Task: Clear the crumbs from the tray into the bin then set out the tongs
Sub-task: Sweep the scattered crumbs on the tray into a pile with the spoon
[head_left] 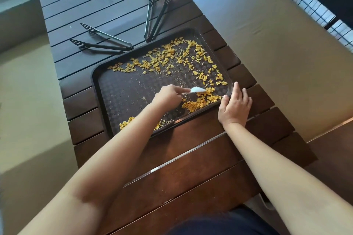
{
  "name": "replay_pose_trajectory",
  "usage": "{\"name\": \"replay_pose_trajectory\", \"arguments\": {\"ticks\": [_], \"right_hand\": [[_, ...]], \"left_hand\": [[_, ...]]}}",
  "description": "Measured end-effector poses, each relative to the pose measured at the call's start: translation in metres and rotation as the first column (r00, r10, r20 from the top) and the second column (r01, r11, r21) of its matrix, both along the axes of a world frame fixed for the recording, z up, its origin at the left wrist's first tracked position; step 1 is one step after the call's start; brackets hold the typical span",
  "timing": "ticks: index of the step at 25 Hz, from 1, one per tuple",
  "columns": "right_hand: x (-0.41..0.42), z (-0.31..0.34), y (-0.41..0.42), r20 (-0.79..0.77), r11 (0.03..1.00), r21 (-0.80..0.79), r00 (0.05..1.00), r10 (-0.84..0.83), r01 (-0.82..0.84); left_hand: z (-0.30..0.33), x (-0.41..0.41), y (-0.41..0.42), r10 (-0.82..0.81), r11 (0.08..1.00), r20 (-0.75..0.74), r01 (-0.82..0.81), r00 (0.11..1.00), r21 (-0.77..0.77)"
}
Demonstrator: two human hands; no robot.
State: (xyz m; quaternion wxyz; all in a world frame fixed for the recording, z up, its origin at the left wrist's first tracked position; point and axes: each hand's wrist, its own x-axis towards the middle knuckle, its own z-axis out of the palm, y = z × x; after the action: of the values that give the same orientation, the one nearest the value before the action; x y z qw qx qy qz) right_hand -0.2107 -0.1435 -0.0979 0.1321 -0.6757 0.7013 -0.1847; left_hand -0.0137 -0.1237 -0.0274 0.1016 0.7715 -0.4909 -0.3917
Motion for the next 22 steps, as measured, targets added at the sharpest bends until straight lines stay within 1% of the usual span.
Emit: {"name": "replay_pose_trajectory", "arguments": {"ticks": [4, 6, 7, 9, 10, 11, 12, 13, 16, 19, 20, 22], "right_hand": [[0.000, 0.000, 0.001, -0.003, 1.000, -0.003, 1.000, 0.000, 0.000], [0.000, 0.000, 0.001, -0.006, 1.000, -0.001, 1.000, -0.002, 0.002], [0.000, 0.000, 0.000, -0.004, 1.000, 0.003, 1.000, -0.001, 0.001], [0.000, 0.001, 0.001, -0.004, 1.000, 0.007, 1.000, 0.002, -0.002], [0.000, 0.001, 0.001, -0.005, 1.000, 0.005, 1.000, 0.003, -0.003], [0.000, 0.001, 0.001, -0.004, 1.000, 0.004, 1.000, 0.002, -0.002], [0.000, 0.001, 0.001, -0.003, 1.000, 0.004, 1.000, 0.001, -0.001], [0.000, 0.001, 0.001, -0.005, 1.000, 0.007, 1.000, 0.002, -0.002], [0.000, 0.001, 0.001, -0.005, 1.000, 0.010, 1.000, 0.003, -0.002], [0.000, 0.000, 0.001, -0.009, 1.000, 0.004, 1.000, 0.001, -0.001], [0.000, 0.000, 0.000, -0.012, 1.000, 0.005, 1.000, 0.001, -0.001], [0.000, 0.000, 0.001, -0.014, 1.000, 0.010, 1.000, 0.003, -0.003]], "left_hand": [[0.012, 0.019, 0.025, -0.110, 0.991, 0.082, 0.102, 0.991, 0.091], [0.016, 0.029, 0.033, -0.110, 0.991, 0.066, 0.104, 0.992, 0.088], [0.015, 0.032, 0.034, -0.048, 0.998, 0.040, 0.046, 0.998, 0.041], [0.010, 0.036, 0.028, 0.167, 0.982, 0.004, -0.167, 0.986, -0.089], [0.007, 0.038, 0.024, 0.251, 0.960, 0.025, -0.246, 0.968, -0.138], [0.006, 0.037, 0.021, 0.286, 0.949, 0.067, -0.273, 0.956, -0.154], [0.005, 0.036, 0.019, 0.278, 0.955, 0.102, -0.263, 0.955, -0.138], [0.004, 0.034, 0.019, 0.249, 0.965, 0.103, -0.238, 0.963, -0.109], [0.008, 0.029, 0.027, 0.130, 0.991, 0.015, -0.130, 0.991, -0.016], [0.013, 0.032, 0.039, 0.002, 0.998, 0.047, -0.005, 0.999, 0.059], [0.014, 0.032, 0.041, 0.012, 0.998, 0.038, -0.014, 0.999, 0.055], [0.017, 0.030, 0.037, 0.119, 0.992, -0.029, -0.120, 0.992, -0.028]]}}
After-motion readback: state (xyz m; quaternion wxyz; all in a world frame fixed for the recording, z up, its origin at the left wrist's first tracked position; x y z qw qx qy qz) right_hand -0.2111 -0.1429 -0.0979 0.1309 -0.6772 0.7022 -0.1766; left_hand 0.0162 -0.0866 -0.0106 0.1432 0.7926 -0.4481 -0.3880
